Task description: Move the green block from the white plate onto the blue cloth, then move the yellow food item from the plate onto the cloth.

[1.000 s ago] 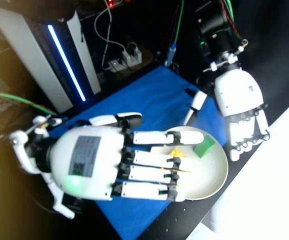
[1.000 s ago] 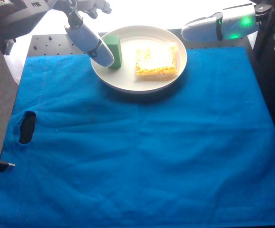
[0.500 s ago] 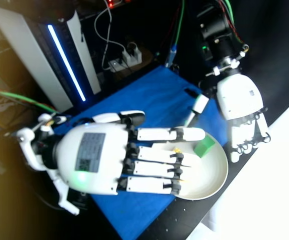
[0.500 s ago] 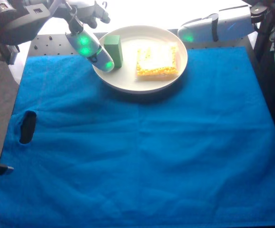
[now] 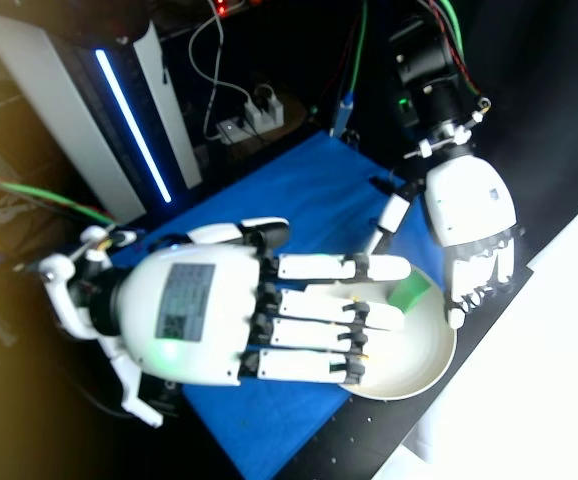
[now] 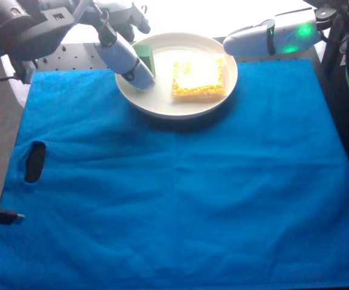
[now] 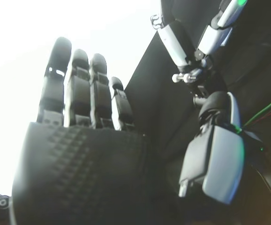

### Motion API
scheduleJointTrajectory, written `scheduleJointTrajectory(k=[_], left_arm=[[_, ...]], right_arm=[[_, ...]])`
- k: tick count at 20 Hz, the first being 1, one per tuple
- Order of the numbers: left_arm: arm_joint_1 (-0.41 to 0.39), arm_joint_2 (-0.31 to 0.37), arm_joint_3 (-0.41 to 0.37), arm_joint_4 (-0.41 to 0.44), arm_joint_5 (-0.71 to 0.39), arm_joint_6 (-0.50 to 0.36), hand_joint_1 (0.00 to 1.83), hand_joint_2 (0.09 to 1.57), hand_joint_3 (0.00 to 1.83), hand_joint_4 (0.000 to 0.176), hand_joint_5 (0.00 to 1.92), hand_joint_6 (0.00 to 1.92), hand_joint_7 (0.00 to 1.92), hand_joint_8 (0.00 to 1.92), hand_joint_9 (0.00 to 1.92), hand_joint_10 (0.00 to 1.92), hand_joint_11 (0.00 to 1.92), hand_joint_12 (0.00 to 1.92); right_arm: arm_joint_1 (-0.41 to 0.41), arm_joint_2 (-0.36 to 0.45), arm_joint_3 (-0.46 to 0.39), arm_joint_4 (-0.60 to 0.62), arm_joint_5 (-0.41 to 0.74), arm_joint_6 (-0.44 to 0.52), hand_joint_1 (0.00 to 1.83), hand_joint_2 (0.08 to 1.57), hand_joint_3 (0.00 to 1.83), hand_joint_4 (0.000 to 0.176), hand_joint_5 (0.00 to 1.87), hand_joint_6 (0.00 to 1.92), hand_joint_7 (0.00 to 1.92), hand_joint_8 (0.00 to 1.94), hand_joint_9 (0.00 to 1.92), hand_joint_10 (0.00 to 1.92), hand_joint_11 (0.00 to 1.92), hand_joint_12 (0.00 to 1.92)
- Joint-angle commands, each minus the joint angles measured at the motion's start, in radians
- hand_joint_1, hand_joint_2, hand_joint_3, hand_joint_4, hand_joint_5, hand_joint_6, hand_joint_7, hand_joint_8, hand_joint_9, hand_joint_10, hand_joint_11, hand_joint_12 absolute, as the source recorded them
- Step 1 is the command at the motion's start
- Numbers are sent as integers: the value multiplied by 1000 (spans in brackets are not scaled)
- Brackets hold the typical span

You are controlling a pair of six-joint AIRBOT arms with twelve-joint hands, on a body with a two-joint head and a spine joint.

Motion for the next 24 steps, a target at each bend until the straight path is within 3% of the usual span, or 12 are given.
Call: scheduleJointTrajectory(k=[1, 3, 5, 9, 10, 12, 15, 16, 18, 22, 23, 24], left_arm=[[-3, -7, 8, 1, -89, -2, 707, 749, 4, 0, 471, 2, 687, 8, 658, 5, 165, 1152], [2, -11, 13, -6, -92, -2, 708, 759, 4, 2, 497, 2, 718, 3, 614, 0, 6, 1152], [5, -16, 16, -9, -92, -2, 732, 774, 4, 11, 531, 6, 746, 5, 570, 4, 0, 941], [11, -19, 19, -15, -96, -2, 809, 797, 4, 0, 615, 10, 857, 14, 629, 11, 0, 962], [12, -20, 19, -15, -97, -2, 825, 827, 8, 0, 660, 11, 898, 13, 553, 19, 0, 663], [12, -21, 19, -19, -102, -2, 868, 888, 0, 0, 727, 6, 964, 2, 660, 14, 0, 997], [15, -21, 19, -27, -109, -2, 900, 906, 2, 1, 859, 11, 788, 0, 554, 1, 0, 949], [17, -21, 19, -28, -110, -2, 898, 915, 3, 14, 878, 9, 752, 0, 519, 0, 0, 898], [21, -22, 19, -35, -117, -2, 910, 919, 0, 42, 946, 11, 744, 0, 558, 6, 0, 1155], [25, -23, 19, -42, -126, -2, 997, 925, 1, 3, 1044, 8, 921, 17, 733, 36, 108, 1238], [25, -23, 20, -43, -127, -2, 1071, 983, 5, 141, 1212, 391, 1020, 9, 834, 44, 192, 1234], [25, -23, 20, -43, -127, -2, 1080, 1011, 1, 167, 1197, 564, 1081, 14, 902, 59, 238, 1247]], right_arm=[[16, -4, 2, 37, 111, 2, 398, 808, 0, 91, 65, 3, 324, 4, 263, 12, 0, 845], [16, -6, 2, 37, 111, 2, 388, 799, 0, 91, 76, 1, 337, 2, 280, 9, 0, 976], [16, -7, 2, 37, 111, 2, 385, 802, 0, 96, 81, 0, 336, 2, 268, 4, 0, 859], [16, -8, 2, 33, 111, 2, 405, 848, 2, 84, 74, 0, 314, 0, 238, 0, 0, 761], [16, -8, 1, 33, 111, 2, 399, 846, 0, 82, 77, 1, 320, 3, 248, 5, 0, 762], [16, -9, 1, 33, 111, 2, 388, 864, 8, 72, 78, 1, 345, 11, 250, 5, 0, 764], [16, -12, 1, 32, 111, 2, 383, 873, 0, 63, 78, 1, 348, 5, 271, 7, 0, 815], [16, -13, 1, 30, 111, 2, 380, 879, 0, 60, 78, 1, 364, 5, 282, 7, 0, 838], [16, -14, 1, 28, 111, 2, 354, 867, 0, 69, 70, 2, 352, 2, 272, 5, 0, 850], [16, -14, 1, 27, 111, 2, 355, 884, 0, 72, 83, 3, 328, 4, 274, 4, 0, 833], [16, -15, 2, 27, 111, 2, 353, 875, 0, 70, 78, 0, 320, 1, 267, 1, 0, 804], [16, -15, 2, 27, 111, 2, 356, 878, 0, 57, 77, 0, 306, 1, 263, 1, 0, 826]])
